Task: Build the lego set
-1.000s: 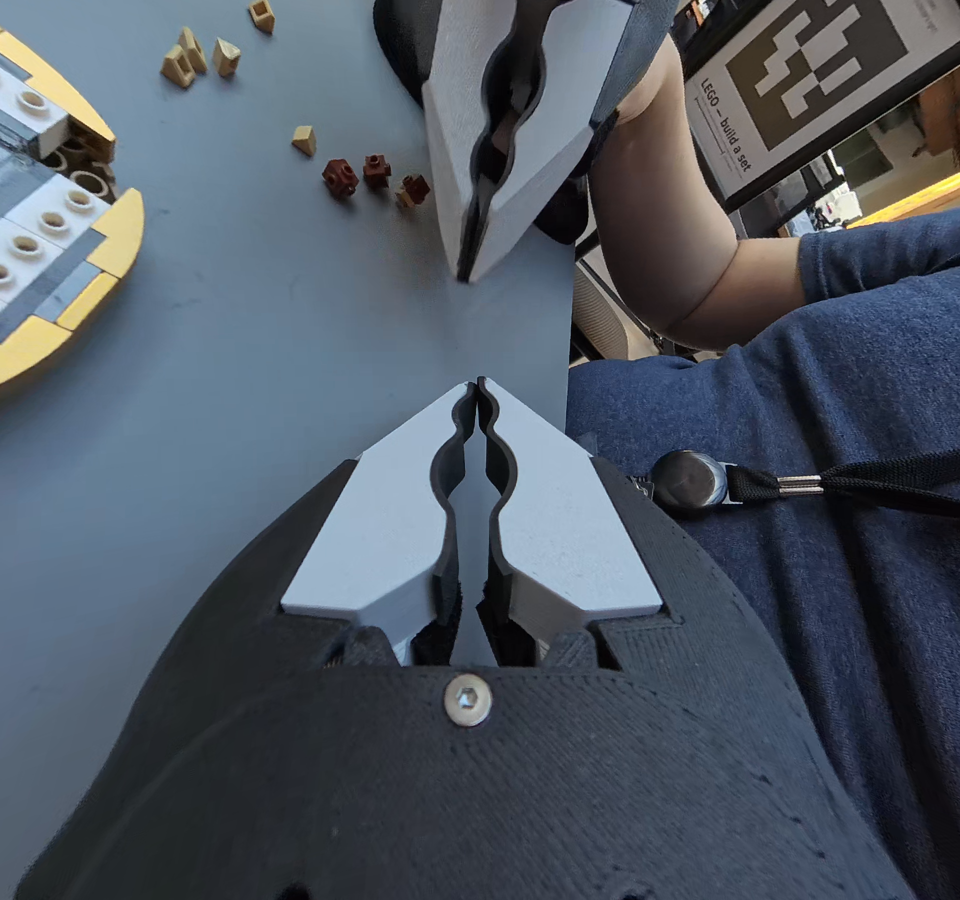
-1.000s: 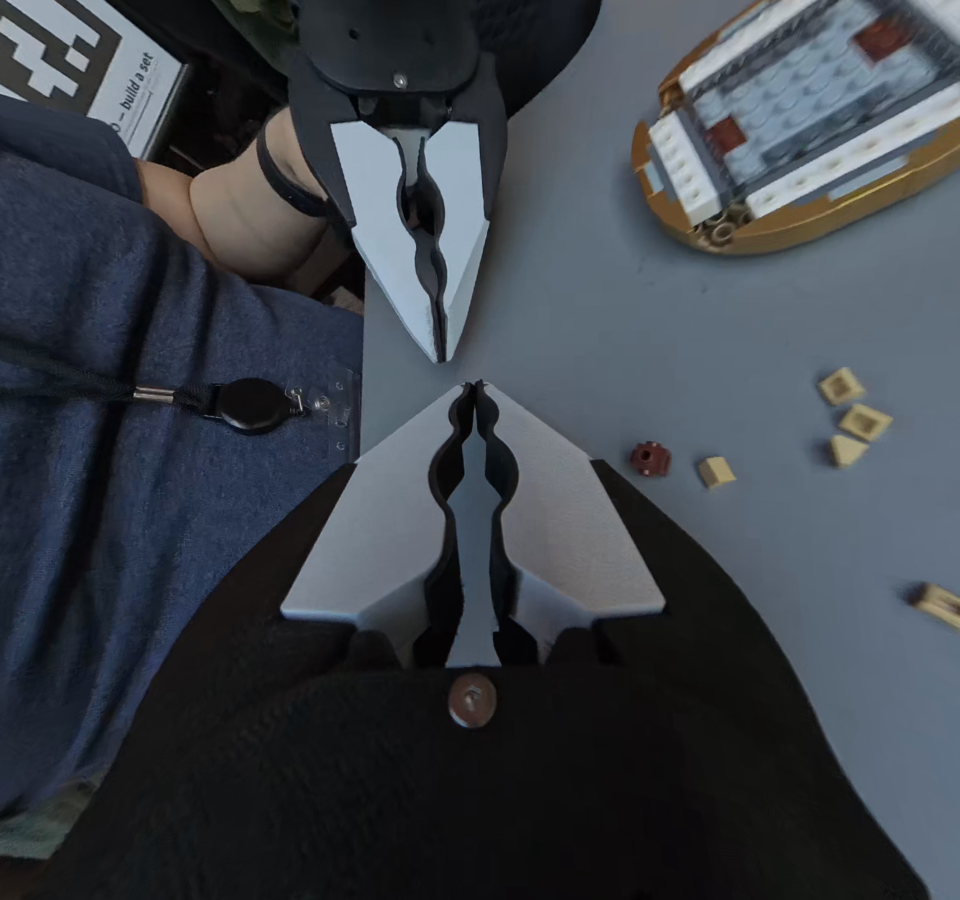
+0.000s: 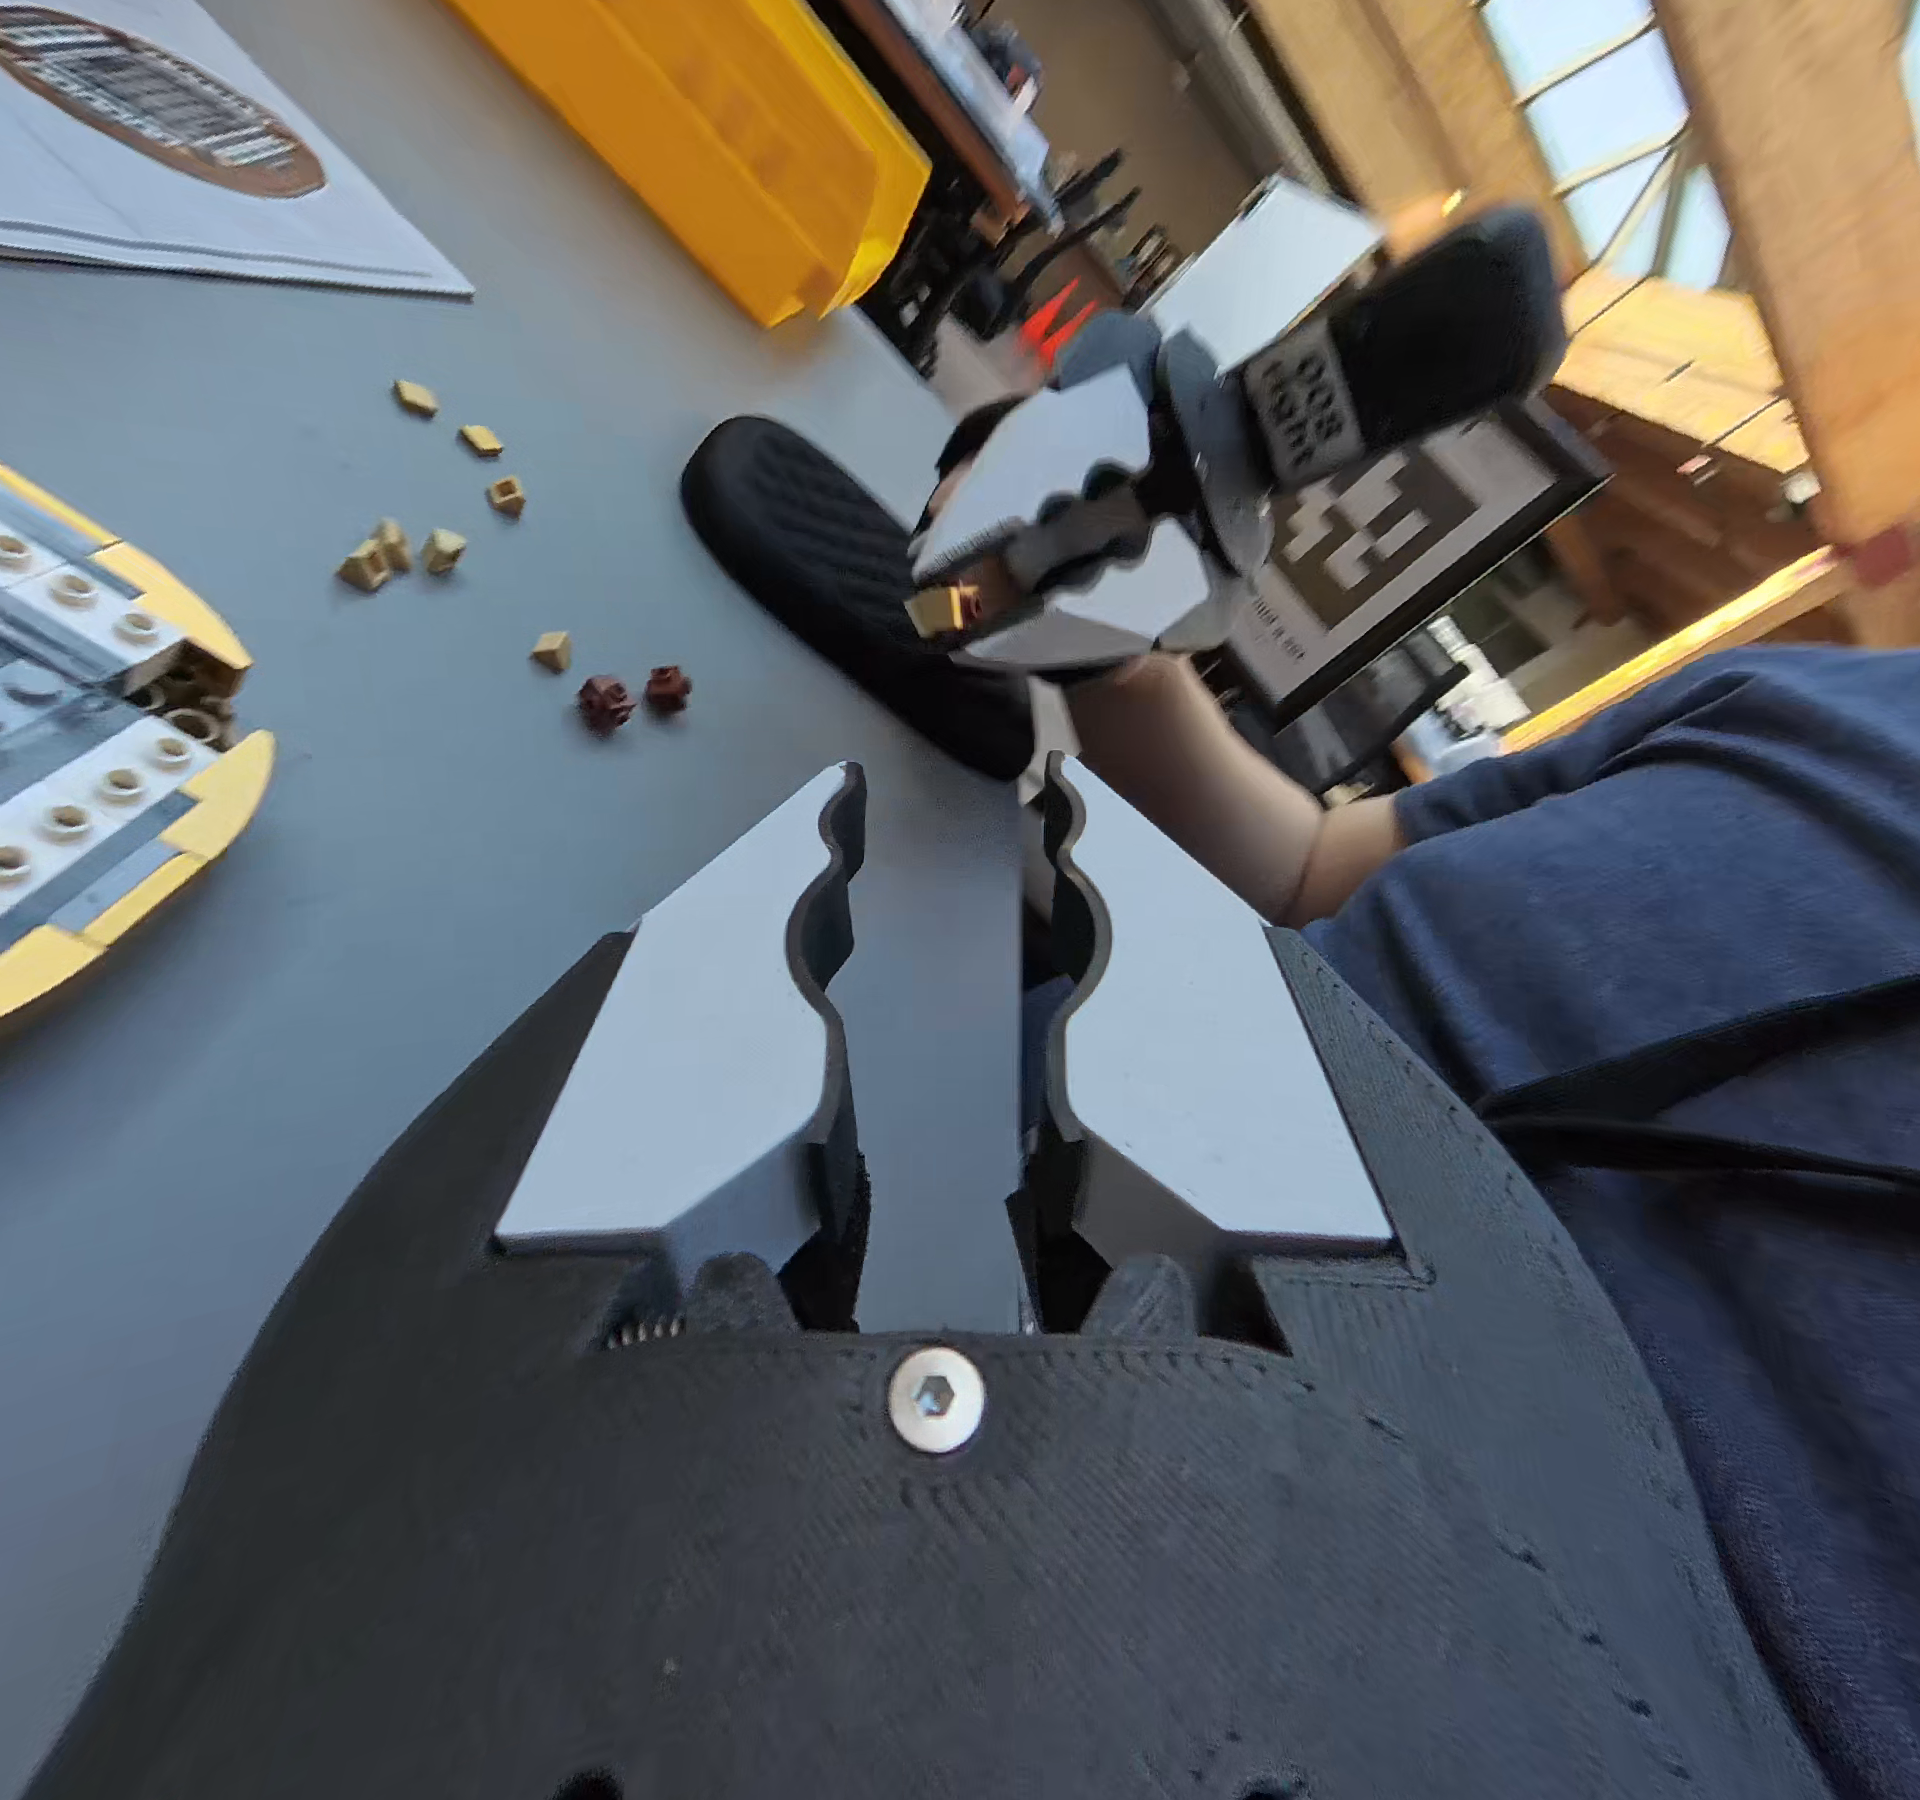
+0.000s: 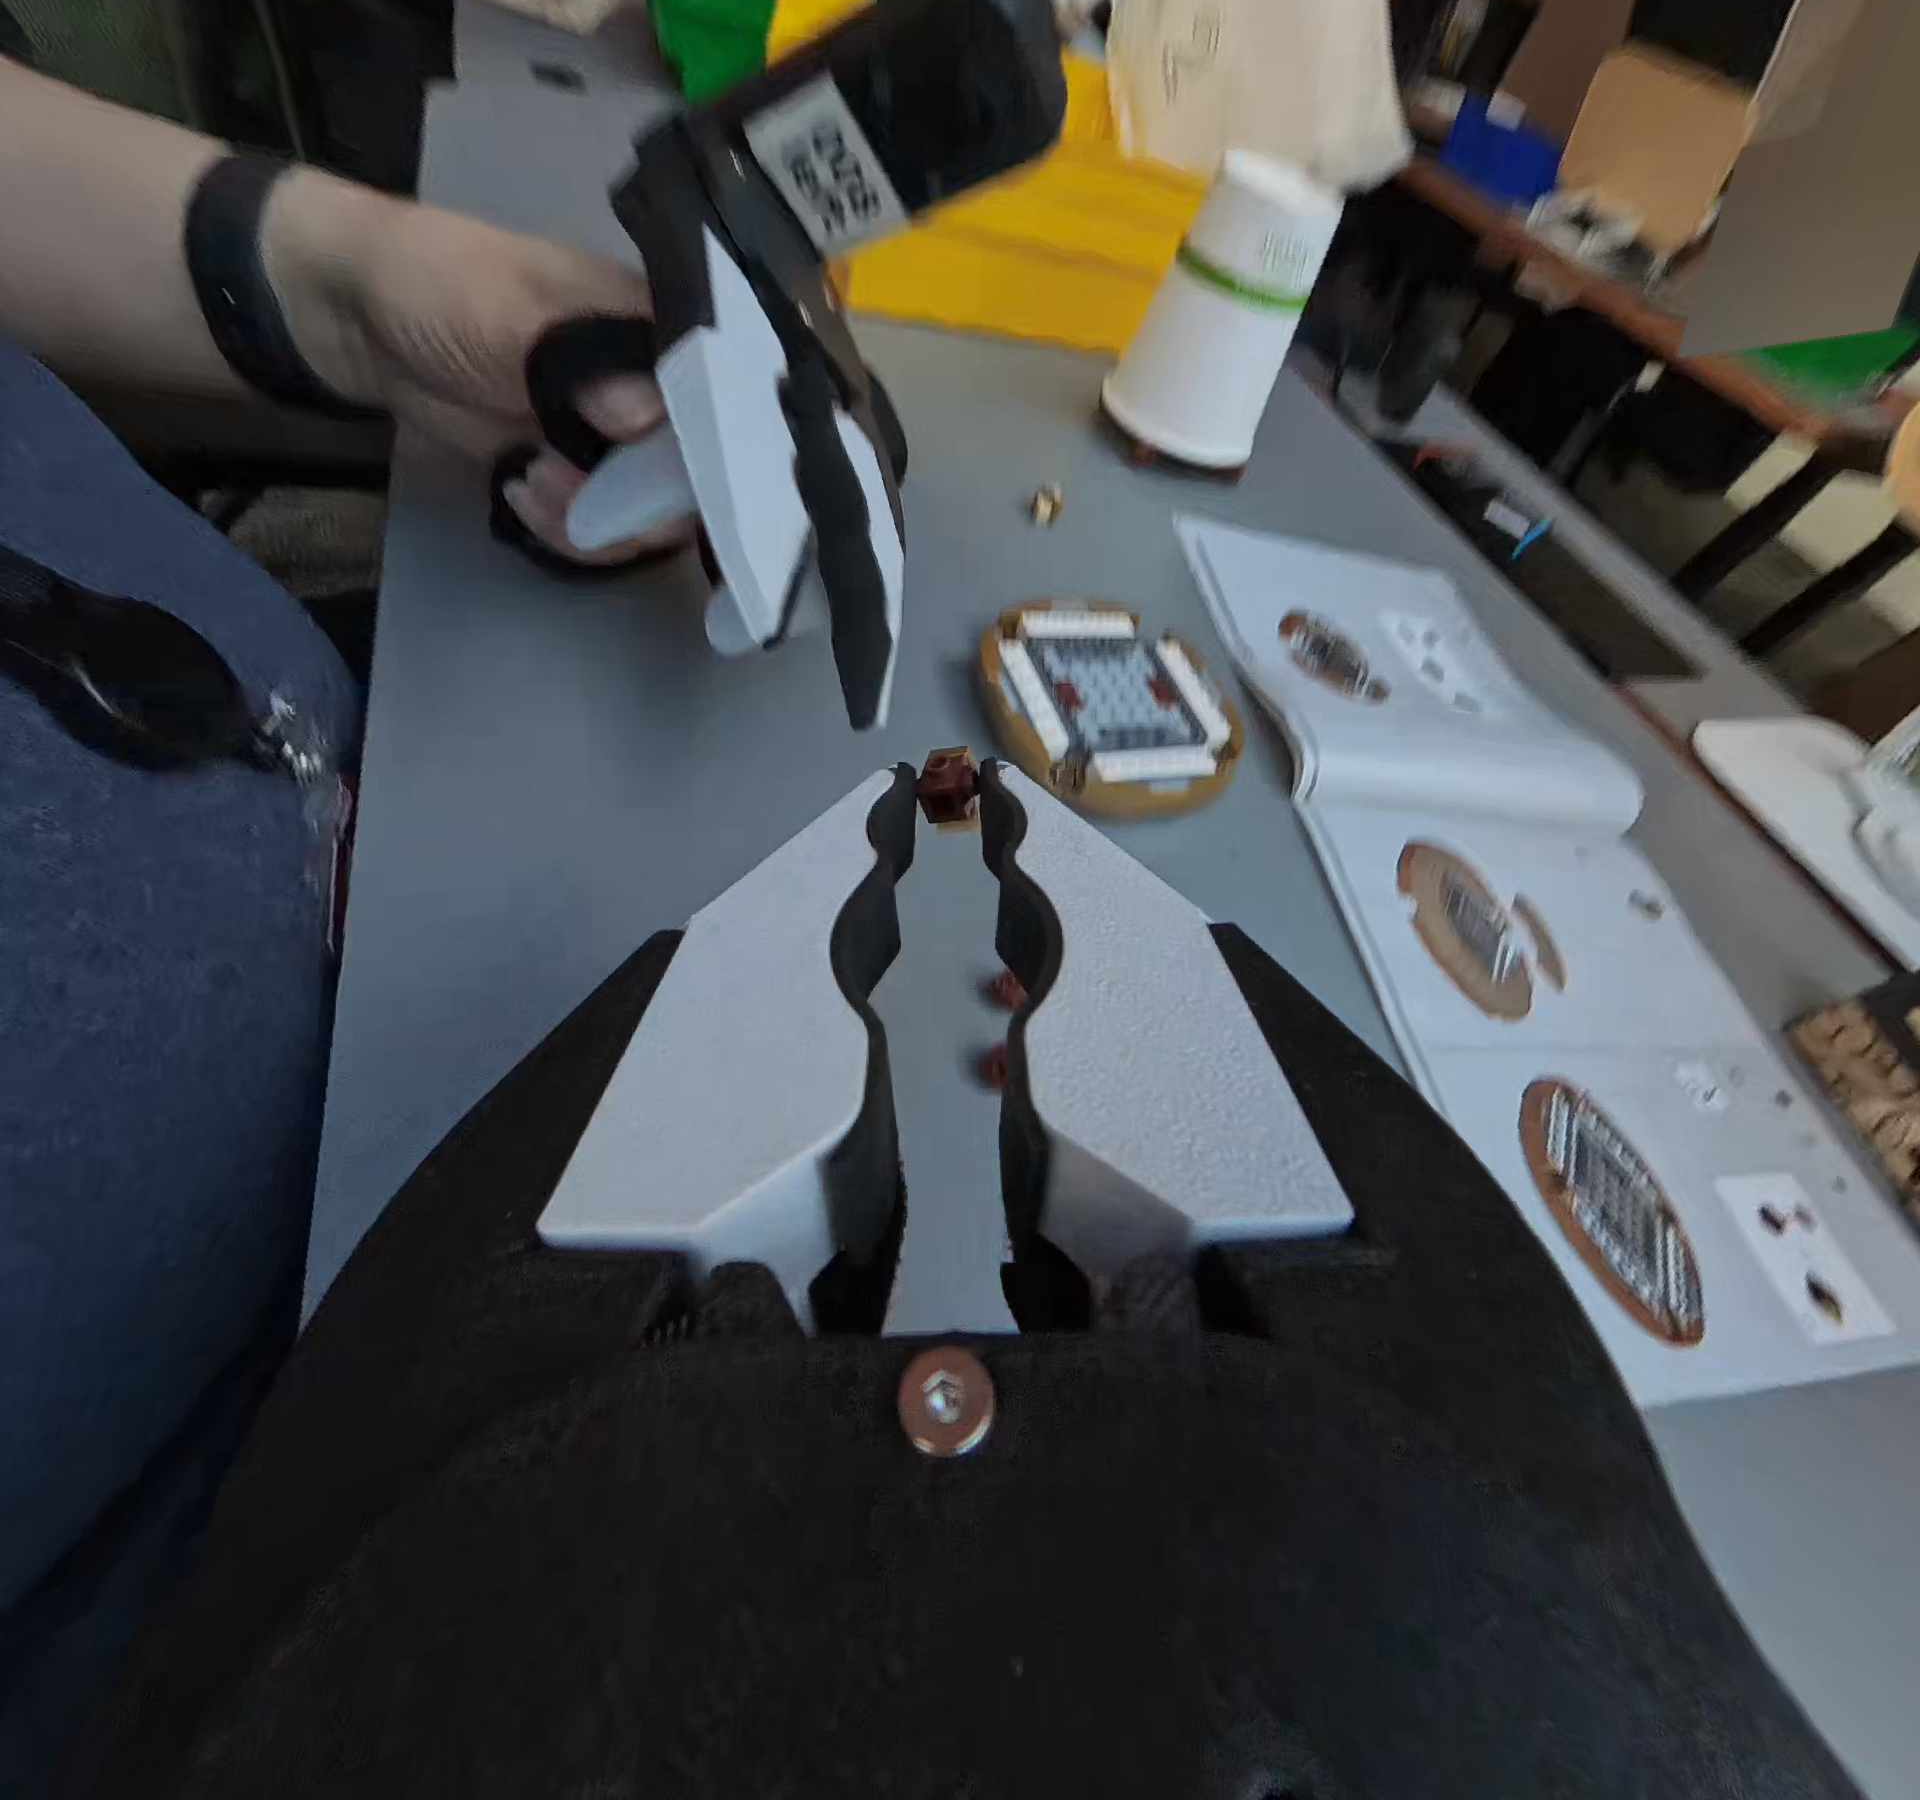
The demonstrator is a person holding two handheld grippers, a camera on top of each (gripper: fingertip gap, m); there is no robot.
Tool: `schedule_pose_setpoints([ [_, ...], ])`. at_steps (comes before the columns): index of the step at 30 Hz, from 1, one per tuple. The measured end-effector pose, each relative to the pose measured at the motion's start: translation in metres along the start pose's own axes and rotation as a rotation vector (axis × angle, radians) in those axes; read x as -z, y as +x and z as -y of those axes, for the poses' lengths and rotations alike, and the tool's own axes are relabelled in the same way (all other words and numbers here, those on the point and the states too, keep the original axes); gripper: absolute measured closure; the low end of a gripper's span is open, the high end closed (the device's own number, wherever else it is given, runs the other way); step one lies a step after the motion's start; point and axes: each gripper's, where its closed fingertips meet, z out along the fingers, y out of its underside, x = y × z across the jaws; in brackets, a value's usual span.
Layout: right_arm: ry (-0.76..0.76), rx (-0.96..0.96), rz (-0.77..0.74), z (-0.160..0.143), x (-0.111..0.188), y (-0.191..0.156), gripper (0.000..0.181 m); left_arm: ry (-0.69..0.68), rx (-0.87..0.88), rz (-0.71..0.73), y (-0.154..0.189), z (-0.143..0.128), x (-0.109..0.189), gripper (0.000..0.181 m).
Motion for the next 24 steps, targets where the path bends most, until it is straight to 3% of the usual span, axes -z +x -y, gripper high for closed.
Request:
schedule_pose_setpoints([
  [3,0.156,0.097,-0.097,0.032,0.001,-0.005,0.171,0.173,0.115,-0.168,0.017,0.022,0.000,0.138],
  [5,0.195,0.156,-0.172,0.042,0.000,-0.006,0.171,0.199,0.164,-0.193,0.014,0.023,-0.001,0.134],
  [10,0.237,0.298,-0.261,0.057,-0.007,-0.016,0.171,0.284,0.188,-0.362,0.038,0.032,0.003,0.146],
  [14,0.251,0.339,-0.319,0.062,-0.013,-0.016,0.170,0.312,0.102,-0.338,0.042,0.033,0.004,0.167],
  [16,0.250,0.364,-0.345,0.063,-0.015,-0.016,0.169,0.333,0.035,-0.284,0.041,0.034,0.006,0.167],
  [20,0.214,0.386,-0.287,0.055,-0.017,-0.020,0.159,0.263,0.085,-0.283,0.037,0.033,0.013,0.167],
  [24,0.135,0.358,-0.124,0.045,-0.021,-0.027,0.142,-0.072,0.200,-0.248,0.027,-0.005,0.013,0.167],
])
